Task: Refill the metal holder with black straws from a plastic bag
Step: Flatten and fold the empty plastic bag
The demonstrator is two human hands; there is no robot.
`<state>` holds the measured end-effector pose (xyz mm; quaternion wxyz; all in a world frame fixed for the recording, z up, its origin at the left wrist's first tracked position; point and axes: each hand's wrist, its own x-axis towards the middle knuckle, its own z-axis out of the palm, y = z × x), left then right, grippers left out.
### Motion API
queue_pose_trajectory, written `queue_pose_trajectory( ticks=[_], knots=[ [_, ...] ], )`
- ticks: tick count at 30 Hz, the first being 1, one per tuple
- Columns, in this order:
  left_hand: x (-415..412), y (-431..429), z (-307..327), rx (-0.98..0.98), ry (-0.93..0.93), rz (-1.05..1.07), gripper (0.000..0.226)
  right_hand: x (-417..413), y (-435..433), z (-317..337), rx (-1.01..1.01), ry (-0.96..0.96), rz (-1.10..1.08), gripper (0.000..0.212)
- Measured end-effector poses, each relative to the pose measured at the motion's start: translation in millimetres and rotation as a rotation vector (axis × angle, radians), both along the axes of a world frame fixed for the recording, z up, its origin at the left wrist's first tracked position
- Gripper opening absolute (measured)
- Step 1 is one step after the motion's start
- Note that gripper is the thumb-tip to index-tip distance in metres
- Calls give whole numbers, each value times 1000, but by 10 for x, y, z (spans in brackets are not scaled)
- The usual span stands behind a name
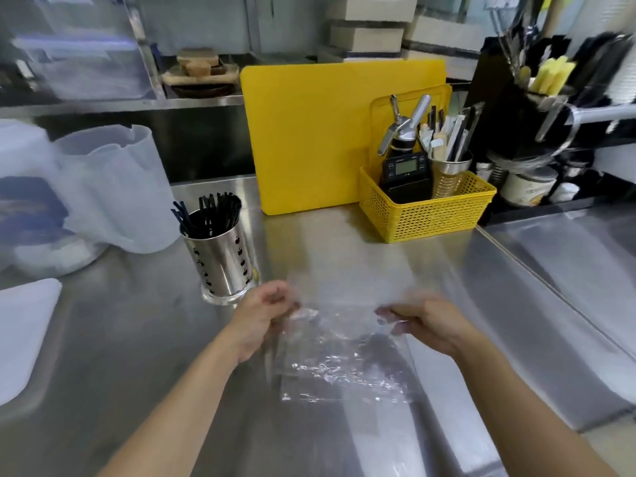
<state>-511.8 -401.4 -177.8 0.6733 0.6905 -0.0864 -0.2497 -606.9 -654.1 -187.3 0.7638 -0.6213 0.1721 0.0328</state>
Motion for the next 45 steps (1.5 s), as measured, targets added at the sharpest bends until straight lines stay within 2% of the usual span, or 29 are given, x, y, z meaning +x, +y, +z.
queue_pose_trajectory(
  ticks=[2,4,6,8,9,10,12,14,15,17,18,21,24,27,29,31,33,34,38,40,43,45],
  knots=[
    [-64,41,-3,38,-42,-9,53,-106,65,25,-51,-9,-37,46],
    [-150,56,18,-12,-32,1,52,-196,119,65,-71,-37,-61,43],
    [-216,93,56,-159,79,-20,37,-293,175,101,-48,-66,-79,29],
    [-266,154,79,-183,123,-91,16,-393,246,120,-84,-80,-87,17],
    [-284,188,73,-91,71,-134,17,-436,297,122,-176,-75,-85,13],
    [-303,217,59,25,-20,-173,28,-464,352,116,-309,-65,-73,13],
    [-359,242,65,164,-231,-206,39,-496,459,111,-612,-55,-28,19],
    [-412,272,98,147,-330,-225,41,-515,545,110,-847,-76,23,32],
    [-415,296,102,116,-352,-250,42,-525,577,114,-868,-86,49,40],
    [-416,331,125,63,-377,-359,40,-545,660,152,-691,-53,125,47],
    [-429,334,142,38,-370,-422,39,-552,705,158,-594,-18,188,44],
    [-515,296,189,-12,-349,-511,42,-614,819,161,-561,32,320,18],
    [-527,250,186,62,-338,-447,50,-705,829,143,-515,-13,226,8],
    [-505,222,154,137,-168,-359,78,-872,718,119,-423,-43,77,3],
    [-545,161,101,91,-40,-320,91,-1010,615,94,-367,-48,-66,17],
    [-648,30,13,18,83,-365,97,-1150,521,68,-300,-62,-199,19],
    [-826,-174,-30,21,112,-471,89,-1298,447,44,-255,-76,-285,21],
    [-928,-294,-33,30,105,-503,77,-1389,409,38,-247,-70,-318,20],
    [-1270,-834,-68,30,29,-502,14,-1859,202,-25,-202,-20,-498,34],
    [-1449,-1105,-94,26,-28,-495,15,-2140,52,-50,-177,-4,-582,36],
    [-1780,-1509,-118,27,-75,-547,18,-2568,-227,-92,-175,25,-695,7],
    [-2025,-1813,-182,38,-84,-585,17,-2834,-471,-138,-191,51,-743,11]
  ],
)
